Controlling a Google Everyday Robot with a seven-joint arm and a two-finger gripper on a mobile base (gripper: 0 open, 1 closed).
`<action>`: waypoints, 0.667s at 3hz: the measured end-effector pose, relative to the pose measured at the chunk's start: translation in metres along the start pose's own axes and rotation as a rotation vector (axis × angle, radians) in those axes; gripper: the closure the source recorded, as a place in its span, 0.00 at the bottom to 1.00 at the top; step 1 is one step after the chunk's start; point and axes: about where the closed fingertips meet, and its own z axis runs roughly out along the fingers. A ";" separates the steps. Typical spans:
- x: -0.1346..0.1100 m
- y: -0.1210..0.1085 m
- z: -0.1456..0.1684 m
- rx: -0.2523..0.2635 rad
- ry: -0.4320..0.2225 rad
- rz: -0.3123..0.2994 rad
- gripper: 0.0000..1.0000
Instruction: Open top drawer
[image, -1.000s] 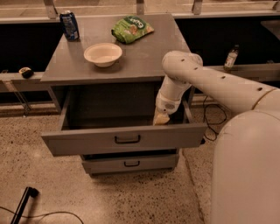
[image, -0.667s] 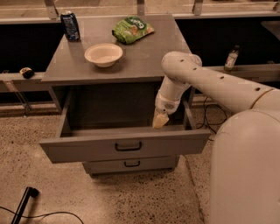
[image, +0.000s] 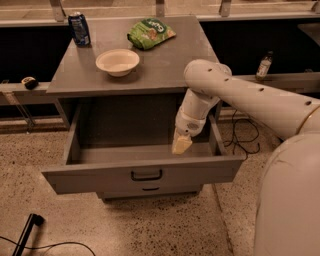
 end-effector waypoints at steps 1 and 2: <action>-0.003 0.022 -0.009 -0.005 -0.003 -0.006 1.00; -0.006 0.033 -0.022 0.012 0.004 -0.021 1.00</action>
Offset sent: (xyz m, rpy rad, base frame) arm -0.0359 -0.0044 0.0519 -0.0092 -0.0539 0.0266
